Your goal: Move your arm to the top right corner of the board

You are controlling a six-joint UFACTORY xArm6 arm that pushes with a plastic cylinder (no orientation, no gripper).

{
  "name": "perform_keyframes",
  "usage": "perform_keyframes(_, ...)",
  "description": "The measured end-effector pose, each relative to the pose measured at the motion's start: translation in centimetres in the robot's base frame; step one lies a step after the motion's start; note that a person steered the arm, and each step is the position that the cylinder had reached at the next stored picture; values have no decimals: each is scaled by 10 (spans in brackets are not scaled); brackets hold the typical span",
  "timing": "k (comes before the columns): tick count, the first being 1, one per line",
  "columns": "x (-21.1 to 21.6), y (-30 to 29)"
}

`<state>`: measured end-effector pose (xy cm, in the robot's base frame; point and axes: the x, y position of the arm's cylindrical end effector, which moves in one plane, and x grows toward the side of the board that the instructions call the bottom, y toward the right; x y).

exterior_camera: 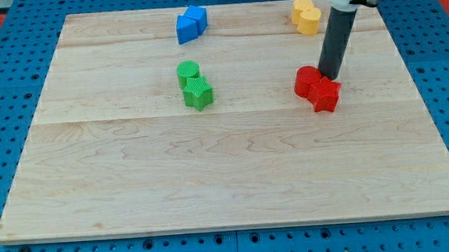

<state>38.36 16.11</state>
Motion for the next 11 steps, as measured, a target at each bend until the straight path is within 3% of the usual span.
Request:
perform_keyframes(5,-9,89)
perform_keyframes(7,-92,109)
perform_keyframes(8,-65,83)
perform_keyframes(11,-180,112)
